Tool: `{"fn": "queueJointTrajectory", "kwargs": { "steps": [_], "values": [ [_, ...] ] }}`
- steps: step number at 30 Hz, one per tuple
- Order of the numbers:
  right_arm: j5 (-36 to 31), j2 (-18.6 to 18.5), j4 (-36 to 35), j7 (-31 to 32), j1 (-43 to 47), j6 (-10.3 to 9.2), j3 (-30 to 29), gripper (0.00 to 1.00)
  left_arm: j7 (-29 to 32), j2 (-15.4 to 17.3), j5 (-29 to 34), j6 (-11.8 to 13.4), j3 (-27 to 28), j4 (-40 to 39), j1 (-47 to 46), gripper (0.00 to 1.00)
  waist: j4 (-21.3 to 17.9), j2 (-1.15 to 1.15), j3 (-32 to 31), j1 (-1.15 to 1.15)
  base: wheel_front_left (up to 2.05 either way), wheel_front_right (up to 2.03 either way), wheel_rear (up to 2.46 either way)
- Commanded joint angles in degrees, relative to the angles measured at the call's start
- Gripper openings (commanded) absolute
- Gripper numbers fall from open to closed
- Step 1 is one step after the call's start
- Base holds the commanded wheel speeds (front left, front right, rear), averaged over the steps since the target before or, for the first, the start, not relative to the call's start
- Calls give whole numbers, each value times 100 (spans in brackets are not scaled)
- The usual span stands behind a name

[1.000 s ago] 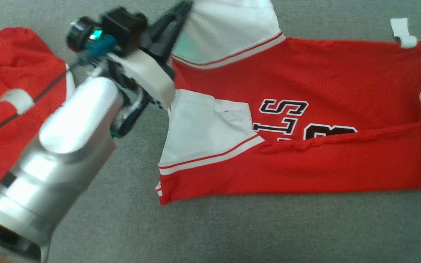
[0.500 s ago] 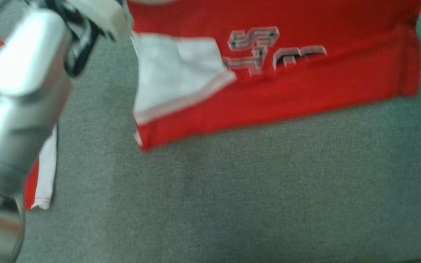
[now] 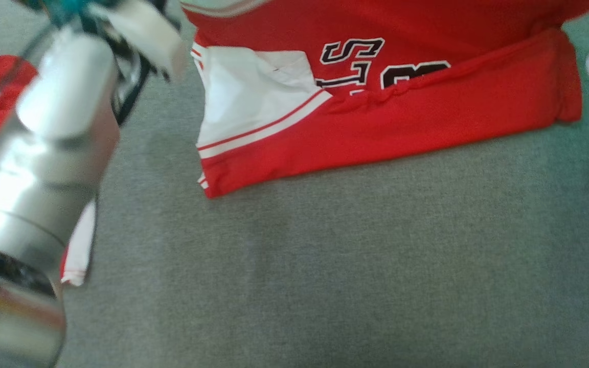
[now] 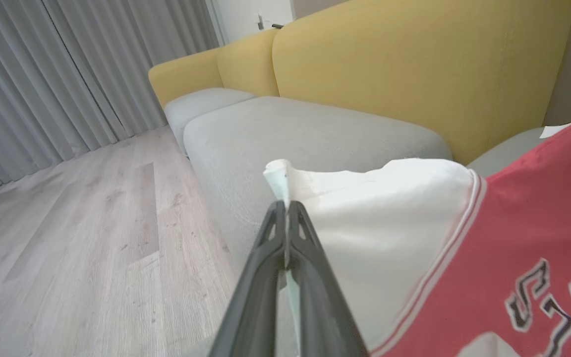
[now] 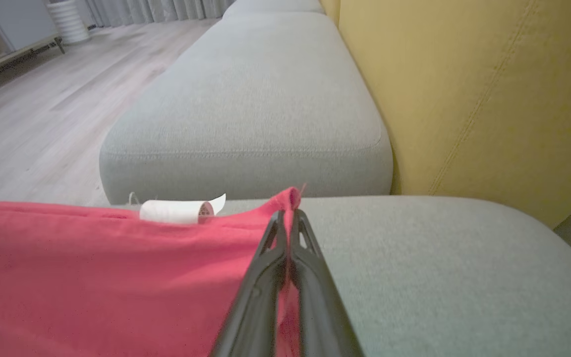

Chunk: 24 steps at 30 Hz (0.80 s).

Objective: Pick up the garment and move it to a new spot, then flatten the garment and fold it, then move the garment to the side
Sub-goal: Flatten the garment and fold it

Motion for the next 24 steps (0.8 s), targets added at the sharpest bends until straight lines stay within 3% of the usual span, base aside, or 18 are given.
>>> {"fn": "queueJointTrajectory", "kwargs": {
  "steps": [1, 6, 12, 18, 24],
  "values": [
    [190, -205, -207, 56, 240, -5, 190, 0, -67, 187, 0, -35, 59, -79, 19, 0, 128, 0, -146, 0, 0, 0, 0],
    [777, -587, -350, 311, 775, -5, 626, 0, 56, 266, -398, -129, -21, -197, 650, 0, 251, 0, -404, 0, 0, 0, 0],
    [1094, -978, -392, 597, 1218, -5, 1061, 0, 643, 497, -869, -151, -572, -869, 1375, 0, 345, 0, -618, 0, 0, 0, 0],
    [1298, -1334, -414, 912, 1518, -5, 1556, 0, 1345, 1085, -1413, -153, -1076, -1867, 1878, 0, 399, 0, -687, 0, 0, 0, 0],
    [1325, -1559, -464, 1129, 1562, -5, 2000, 0, 1827, 1316, -1500, -154, -1396, -2311, 2078, 0, 373, 0, -625, 0, 0, 0, 0]
  ]
}}
